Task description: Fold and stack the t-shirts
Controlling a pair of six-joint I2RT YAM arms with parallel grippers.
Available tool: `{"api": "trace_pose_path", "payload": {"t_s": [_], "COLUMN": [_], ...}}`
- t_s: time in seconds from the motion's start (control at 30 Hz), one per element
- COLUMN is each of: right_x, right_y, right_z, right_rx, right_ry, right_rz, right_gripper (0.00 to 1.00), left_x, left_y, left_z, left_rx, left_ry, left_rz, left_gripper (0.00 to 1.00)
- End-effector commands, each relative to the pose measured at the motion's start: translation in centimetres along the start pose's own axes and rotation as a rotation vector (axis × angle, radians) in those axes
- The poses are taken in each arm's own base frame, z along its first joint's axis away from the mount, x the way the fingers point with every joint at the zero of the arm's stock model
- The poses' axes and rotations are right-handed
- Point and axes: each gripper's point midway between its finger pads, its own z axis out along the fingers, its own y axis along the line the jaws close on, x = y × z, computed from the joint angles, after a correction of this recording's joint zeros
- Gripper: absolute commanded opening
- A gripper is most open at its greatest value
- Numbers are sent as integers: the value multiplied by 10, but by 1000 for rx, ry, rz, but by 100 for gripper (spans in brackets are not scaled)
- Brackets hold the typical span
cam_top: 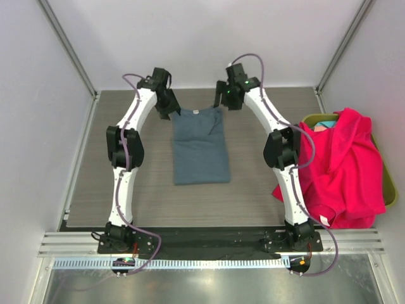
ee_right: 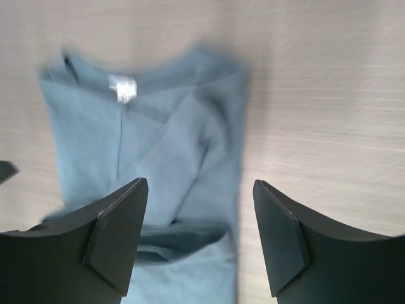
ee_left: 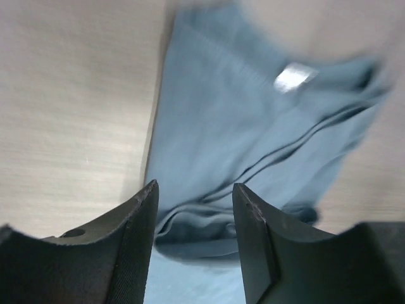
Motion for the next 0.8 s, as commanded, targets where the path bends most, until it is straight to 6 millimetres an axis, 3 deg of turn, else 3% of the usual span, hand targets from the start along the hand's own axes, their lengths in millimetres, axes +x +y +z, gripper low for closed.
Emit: {"api": "trace_pose_path", "payload": {"t_s": [0.0, 0.03, 0.07, 0.1, 0.13, 0.17, 0.2, 0.27, 0.3, 0.37, 0.4, 0.43, 0.47, 0.57, 0.63, 0.67, 0.73, 0.77], "right_x": [-36, -38, -30, 4, 6, 22, 60, 77, 110, 122, 148, 154, 172, 197, 203, 214, 221, 228], "right_y": [0, 3, 5, -1, 1, 1, -10, -7, -18, -14, -22, -20, -24, -26, -21, -24, -22, -25], "right_z": [-71, -80, -83, -90, -90, -90, -81, -97, -91, -106, -103, -106, -111, -118, -119, -119, -117, -115], "right_rx": [-41, -57, -72, -64, -86, -97, -77, -102, -88, -130, -127, -144, -154, -193, -232, -236, -253, -250], "right_ry": [-61, -88, -82, -30, -64, -45, 31, 23, 89, 69, 121, 115, 137, 153, 146, 159, 162, 175], "right_rz": [26, 20, 11, 10, 6, 10, 12, 0, 12, 10, 25, 23, 29, 40, 54, 58, 60, 58], "right_gripper": [73, 73, 73, 73, 73, 73, 73, 73, 73, 73, 73, 73, 73, 73, 73, 73, 73, 73], "left_x": [-19, -21, -24, 0, 1, 4, 32, 46, 68, 94, 97, 124, 127, 160, 165, 179, 181, 192], "left_y": [-20, -24, -26, -8, -7, -9, 12, 18, 31, 39, 34, 47, 38, 50, 52, 64, 62, 69], "left_z": [-66, -70, -97, -80, -78, -102, -83, -90, -90, -89, -102, -91, -103, -98, -103, -96, -98, -93], "left_rx": [78, 93, 118, 71, 93, 125, 76, 76, 62, 50, 93, 76, 142, 154, 174, 156, 194, 187], "left_ry": [-28, -48, -92, -28, -56, -95, -26, -37, -18, -1, -37, 20, -7, 24, -8, 17, -7, 11], "left_rz": [23, 30, 30, 19, 21, 27, 22, 36, 45, 63, 66, 63, 51, 66, 74, 72, 60, 56], "left_gripper": [52, 52, 52, 53, 53, 53, 52, 52, 52, 52, 52, 52, 52, 54, 54, 54, 56, 57]}}
